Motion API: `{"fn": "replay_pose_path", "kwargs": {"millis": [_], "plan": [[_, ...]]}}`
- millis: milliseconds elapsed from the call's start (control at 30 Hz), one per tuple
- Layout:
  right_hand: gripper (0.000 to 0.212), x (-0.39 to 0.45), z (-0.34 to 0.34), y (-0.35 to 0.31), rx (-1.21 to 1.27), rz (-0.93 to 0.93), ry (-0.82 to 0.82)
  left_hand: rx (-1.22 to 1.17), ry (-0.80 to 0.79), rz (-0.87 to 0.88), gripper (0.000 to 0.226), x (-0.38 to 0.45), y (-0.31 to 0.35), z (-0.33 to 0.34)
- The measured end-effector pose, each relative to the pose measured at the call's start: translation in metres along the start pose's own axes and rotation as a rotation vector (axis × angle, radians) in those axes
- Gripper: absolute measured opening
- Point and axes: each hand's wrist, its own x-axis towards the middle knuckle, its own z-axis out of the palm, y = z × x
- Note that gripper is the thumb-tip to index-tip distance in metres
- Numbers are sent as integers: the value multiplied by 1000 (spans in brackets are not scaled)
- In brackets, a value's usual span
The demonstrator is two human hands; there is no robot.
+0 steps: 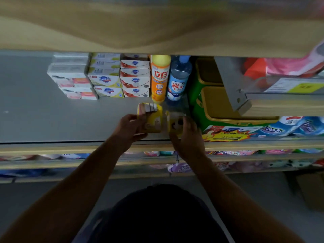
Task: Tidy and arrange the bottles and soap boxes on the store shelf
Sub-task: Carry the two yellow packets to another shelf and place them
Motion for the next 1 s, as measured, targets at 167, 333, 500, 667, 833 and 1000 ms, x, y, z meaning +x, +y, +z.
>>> {"fn": "replay_pose_path", "kwargs": {"millis": [167, 333, 500, 667, 833, 1000], "plan": [[64, 15, 24, -19, -67, 109, 37, -55, 94, -28, 25, -11, -10, -35], [56, 31, 21, -24, 45, 125, 45, -136, 147, -15, 20, -20, -21, -51], [61, 47, 9, -30, -1, 293, -149, -176, 173, -11, 24, -25, -27, -49], [65, 36, 7, -43, 74, 284, -193, -194, 200, -25, 29, -30, -41, -44], [57, -6, -17, -33, 294, 203, -115, -195, 196, -28, 14, -53, -55, -31], [40, -74, -33, 34, 439, 352, -154, -27, 160, -75, 7, -85, -85, 4]]}}
